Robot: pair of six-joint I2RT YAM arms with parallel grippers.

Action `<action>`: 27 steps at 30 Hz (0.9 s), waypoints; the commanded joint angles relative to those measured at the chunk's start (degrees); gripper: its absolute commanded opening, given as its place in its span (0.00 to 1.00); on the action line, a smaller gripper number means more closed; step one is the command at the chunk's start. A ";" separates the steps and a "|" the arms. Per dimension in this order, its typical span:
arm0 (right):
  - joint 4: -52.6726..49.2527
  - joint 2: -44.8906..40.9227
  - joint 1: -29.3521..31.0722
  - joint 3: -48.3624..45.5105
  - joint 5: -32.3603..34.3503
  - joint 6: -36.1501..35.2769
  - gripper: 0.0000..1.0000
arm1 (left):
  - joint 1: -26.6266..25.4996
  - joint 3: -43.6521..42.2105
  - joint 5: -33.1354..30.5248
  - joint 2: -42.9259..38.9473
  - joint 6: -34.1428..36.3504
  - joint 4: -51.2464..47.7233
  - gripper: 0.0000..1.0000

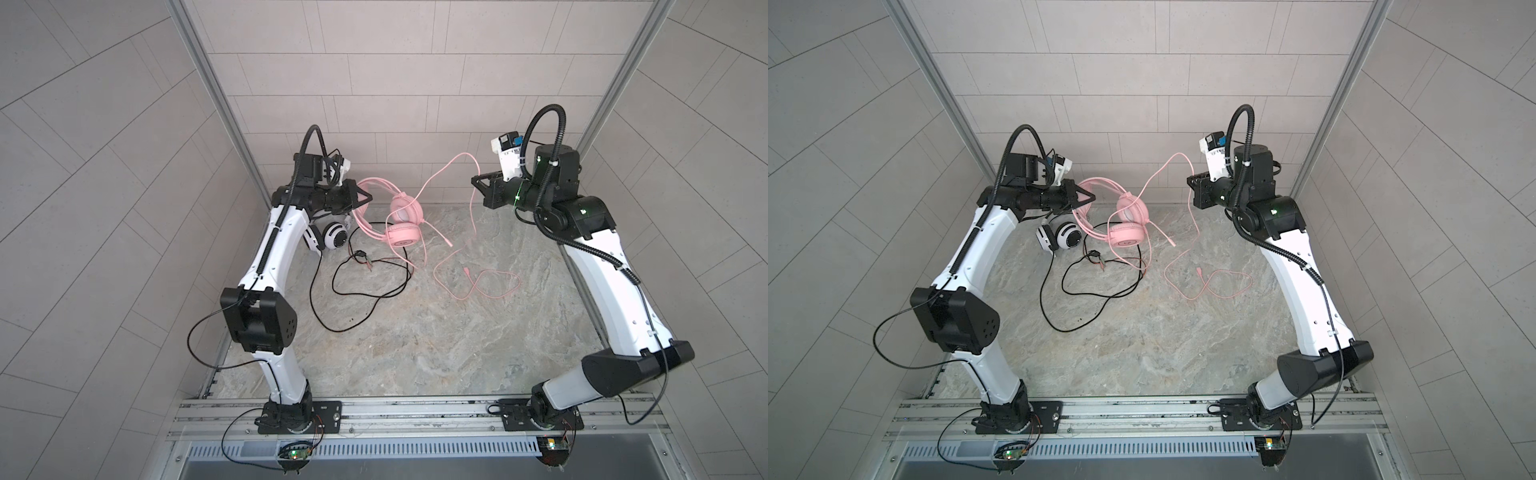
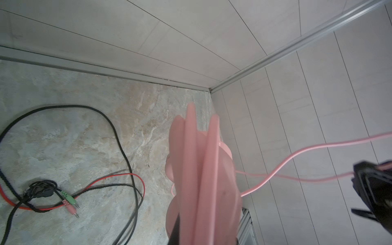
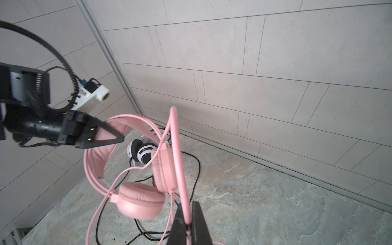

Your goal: Wrap the headphones

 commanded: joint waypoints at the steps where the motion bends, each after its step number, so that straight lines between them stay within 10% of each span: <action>1: -1.89 4.68 -0.57 5.41 -4.23 -1.54 0.00 | -2.05 0.69 9.52 -3.62 2.41 -0.60 0.00; 10: 5.04 17.98 -3.40 11.27 -12.34 3.82 0.00 | -6.84 1.82 18.70 -3.57 -4.56 6.06 0.00; 20: 28.49 18.13 -4.42 -13.04 -20.72 13.88 0.00 | -7.45 -10.83 22.31 -0.63 -62.54 80.23 0.00; 27: 51.22 18.13 -5.10 -28.08 -23.87 27.06 0.00 | -7.43 -8.29 17.00 3.07 -67.75 86.59 0.00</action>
